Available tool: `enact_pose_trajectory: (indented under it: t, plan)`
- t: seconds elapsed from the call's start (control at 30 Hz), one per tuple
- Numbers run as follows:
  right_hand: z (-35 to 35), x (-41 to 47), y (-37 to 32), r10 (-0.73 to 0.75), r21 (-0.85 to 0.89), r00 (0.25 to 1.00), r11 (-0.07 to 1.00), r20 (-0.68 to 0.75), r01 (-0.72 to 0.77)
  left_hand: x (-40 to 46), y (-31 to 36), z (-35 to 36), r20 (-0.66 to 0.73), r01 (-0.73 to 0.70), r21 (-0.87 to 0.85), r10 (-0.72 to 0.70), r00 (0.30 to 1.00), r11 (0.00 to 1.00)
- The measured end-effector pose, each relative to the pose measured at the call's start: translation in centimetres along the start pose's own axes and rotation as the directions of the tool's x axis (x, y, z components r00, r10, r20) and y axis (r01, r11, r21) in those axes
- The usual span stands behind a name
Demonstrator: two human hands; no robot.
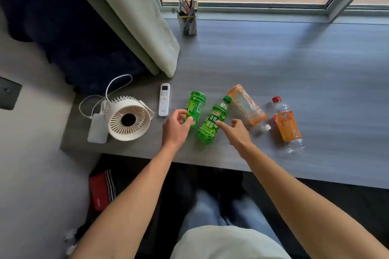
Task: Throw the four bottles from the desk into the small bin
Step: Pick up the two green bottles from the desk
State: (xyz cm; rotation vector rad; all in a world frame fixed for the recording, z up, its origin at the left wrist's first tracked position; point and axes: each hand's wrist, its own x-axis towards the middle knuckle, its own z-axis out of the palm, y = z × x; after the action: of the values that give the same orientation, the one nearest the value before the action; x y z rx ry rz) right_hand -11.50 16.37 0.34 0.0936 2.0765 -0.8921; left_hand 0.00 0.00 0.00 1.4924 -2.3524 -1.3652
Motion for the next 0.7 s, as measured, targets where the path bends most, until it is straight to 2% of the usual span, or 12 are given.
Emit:
enact_pose_trajectory:
  t: [0.13,0.27,0.43,0.7]
  plan:
    - [2.8,2.1,-2.2,0.087,0.096,0.994,0.992,-0.063,-0.081,3.3,0.5,1.3,0.015,0.039,0.097,-0.041,0.999,0.995]
    - [5.2,4.1,-2.0,0.124,-0.01,0.983,0.992,-0.132,-0.126,5.4,-1.0,3.8,0.062,0.086,0.183,-0.099,0.993,0.979]
    - [6.1,5.9,-1.0,0.048,-0.11,0.975,0.991,-0.215,-0.073,6.2,-2.1,6.2,-0.005,0.088,0.255,-0.09,0.996,0.963]
    - [3.5,5.4,1.2,-0.04,-0.14,0.987,0.99,-0.156,0.019,4.3,-1.9,5.4,0.036,0.138,0.191,-0.147,0.988,0.972]
